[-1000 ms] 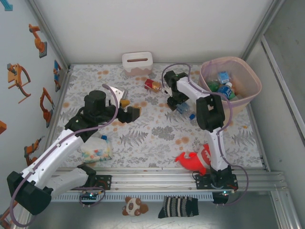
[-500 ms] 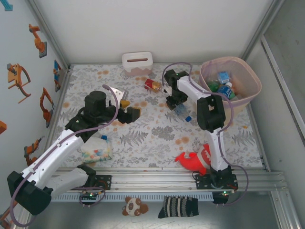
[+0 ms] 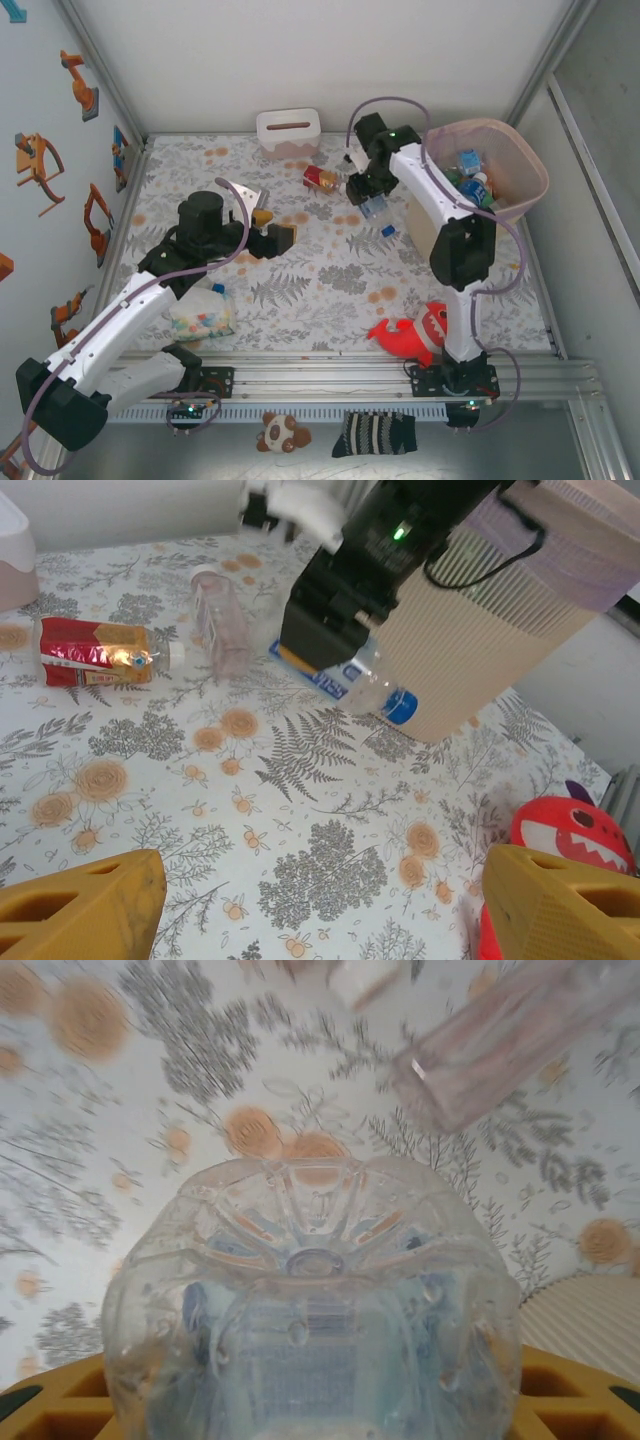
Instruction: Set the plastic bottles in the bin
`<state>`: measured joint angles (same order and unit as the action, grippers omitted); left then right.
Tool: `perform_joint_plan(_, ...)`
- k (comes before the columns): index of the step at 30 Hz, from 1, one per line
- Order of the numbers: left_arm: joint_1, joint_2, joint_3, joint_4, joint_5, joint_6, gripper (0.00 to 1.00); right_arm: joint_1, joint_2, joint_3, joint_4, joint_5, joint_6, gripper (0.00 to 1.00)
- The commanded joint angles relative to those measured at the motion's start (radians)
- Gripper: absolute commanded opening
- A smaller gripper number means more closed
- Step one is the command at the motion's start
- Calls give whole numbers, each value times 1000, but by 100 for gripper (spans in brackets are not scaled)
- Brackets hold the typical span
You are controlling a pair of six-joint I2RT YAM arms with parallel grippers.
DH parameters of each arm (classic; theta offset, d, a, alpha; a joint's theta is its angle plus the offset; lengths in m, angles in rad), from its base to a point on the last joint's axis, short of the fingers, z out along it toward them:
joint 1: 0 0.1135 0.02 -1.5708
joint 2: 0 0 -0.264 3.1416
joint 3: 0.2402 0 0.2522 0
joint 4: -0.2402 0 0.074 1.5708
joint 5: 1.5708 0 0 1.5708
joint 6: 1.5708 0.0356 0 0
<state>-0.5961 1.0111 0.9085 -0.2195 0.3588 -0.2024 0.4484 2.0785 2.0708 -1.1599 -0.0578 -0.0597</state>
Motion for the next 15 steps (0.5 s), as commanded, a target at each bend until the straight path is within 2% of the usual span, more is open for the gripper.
perform_joint_plan(1,-7,-2,-7,31,17,-17,82,0,-87,69,-43,-34,23,55)
perform_joint_plan(8,-7,0,-7,42,24,-23,82,-1,-198,163,-46,22,20,55)
perform_joint_plan(15,-7,6,-10,54,31,-27,82,-9,-294,246,-31,134,-12,55)
